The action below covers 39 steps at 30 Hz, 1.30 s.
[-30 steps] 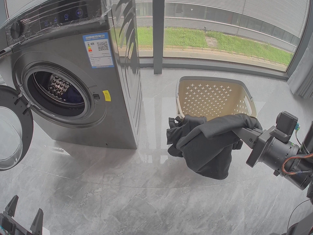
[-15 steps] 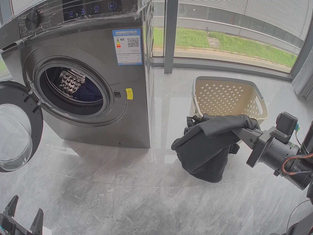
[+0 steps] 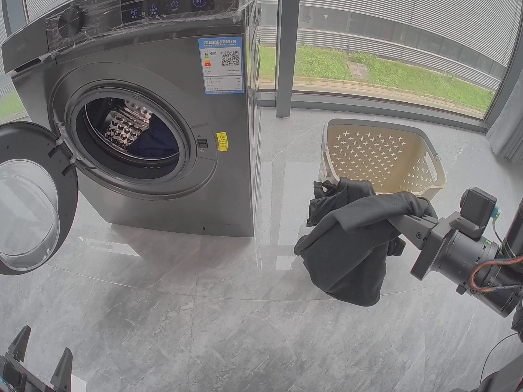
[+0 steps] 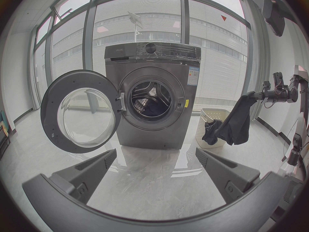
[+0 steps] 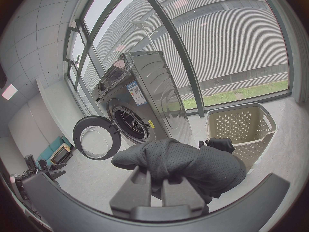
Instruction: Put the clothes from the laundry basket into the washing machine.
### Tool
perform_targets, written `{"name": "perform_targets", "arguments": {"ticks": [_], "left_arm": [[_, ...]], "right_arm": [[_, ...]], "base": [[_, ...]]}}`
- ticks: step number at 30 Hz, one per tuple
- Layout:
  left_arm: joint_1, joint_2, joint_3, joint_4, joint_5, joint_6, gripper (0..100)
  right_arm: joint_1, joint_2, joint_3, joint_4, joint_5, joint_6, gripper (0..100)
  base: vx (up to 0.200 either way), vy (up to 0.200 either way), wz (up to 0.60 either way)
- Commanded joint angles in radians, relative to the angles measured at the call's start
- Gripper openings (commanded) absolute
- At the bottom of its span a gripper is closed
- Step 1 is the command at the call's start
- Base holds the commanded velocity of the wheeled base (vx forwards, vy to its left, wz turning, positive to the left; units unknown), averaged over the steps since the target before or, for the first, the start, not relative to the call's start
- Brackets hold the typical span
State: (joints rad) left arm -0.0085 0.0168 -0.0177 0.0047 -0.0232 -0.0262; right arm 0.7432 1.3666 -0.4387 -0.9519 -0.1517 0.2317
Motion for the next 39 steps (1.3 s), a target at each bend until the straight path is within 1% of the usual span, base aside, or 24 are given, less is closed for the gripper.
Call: {"name": "perform_targets", "arguments": {"ticks": [1, 39], "left_arm": [[-0.001, -0.017, 0.015, 0.000, 0.000, -0.001, 100], [-0.001, -0.017, 0.015, 0.000, 0.000, -0.001, 100]], "right_arm": [[0.001, 0.002, 0.000, -0.001, 0.000, 0.000, 0], [0.004, 0.003, 0.000, -0.001, 0.000, 0.000, 0]], "base": [[0.000, 0.200, 0.00], [0.000, 0.200, 0.00]]}}
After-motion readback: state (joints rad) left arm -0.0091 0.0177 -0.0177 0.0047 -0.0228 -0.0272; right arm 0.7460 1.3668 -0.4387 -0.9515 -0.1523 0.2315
